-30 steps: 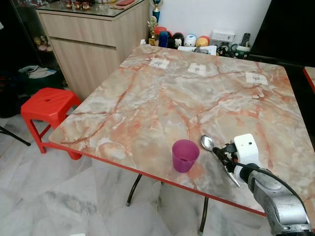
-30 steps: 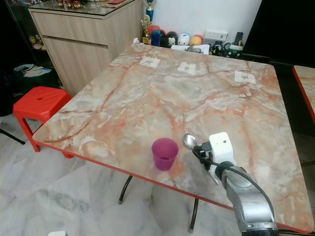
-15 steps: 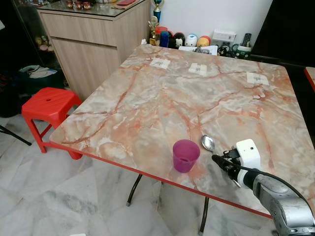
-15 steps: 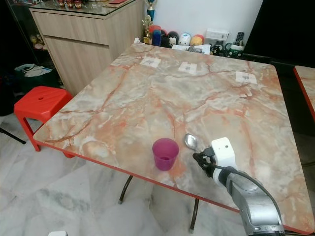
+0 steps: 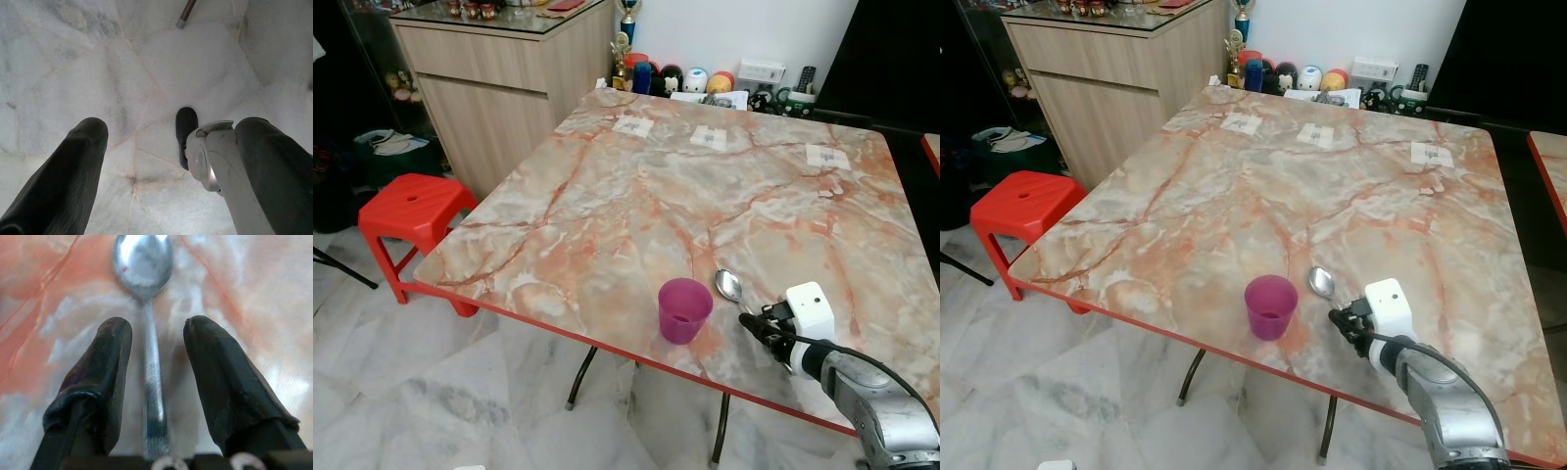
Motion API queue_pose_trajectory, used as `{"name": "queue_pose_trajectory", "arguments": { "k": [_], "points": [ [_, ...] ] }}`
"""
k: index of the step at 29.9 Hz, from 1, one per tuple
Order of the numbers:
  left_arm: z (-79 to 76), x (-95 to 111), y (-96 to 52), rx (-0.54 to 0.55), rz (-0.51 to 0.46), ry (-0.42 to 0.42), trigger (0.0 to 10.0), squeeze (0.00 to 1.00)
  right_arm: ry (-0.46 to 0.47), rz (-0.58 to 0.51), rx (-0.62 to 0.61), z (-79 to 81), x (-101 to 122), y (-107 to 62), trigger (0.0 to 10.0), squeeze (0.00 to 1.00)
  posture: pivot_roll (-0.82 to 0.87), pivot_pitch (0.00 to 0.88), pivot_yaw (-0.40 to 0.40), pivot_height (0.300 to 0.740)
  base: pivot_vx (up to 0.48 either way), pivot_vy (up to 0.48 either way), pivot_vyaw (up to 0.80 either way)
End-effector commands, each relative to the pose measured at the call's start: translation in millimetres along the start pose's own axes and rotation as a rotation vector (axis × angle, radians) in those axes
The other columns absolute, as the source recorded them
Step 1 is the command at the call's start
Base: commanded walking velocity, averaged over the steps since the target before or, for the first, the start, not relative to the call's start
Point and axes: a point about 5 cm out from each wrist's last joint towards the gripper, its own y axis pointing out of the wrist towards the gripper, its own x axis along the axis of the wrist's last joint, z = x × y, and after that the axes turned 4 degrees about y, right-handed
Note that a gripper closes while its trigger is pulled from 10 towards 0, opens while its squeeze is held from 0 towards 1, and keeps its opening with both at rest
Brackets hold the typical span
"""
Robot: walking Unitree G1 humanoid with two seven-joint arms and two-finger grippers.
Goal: Setting the table
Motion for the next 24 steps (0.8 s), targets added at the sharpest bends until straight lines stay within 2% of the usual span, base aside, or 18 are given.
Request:
{"name": "queue_pose_trajectory", "arguments": {
  "k": [1, 24],
  "points": [
    [2.6, -8, -2.9, -0.002, 0.037, 0.022, 10.0, 0.0, 0.001, -0.009, -0.005, -2.3, 1, 1.2, 10.0, 0.0, 0.01, 0.108, -0.006, 0.74, 0.0, 0.0, 0.0],
    [3.6, -7, -2.5, 0.004, 0.034, 0.015, 10.0, 0.0, 0.03, -0.008, 0.032, 3.7, -5, 14.3, 10.0, 0.0, 0.02, 0.129, -0.004, 0.74, 0.0, 0.0, 0.0]
  ]
}}
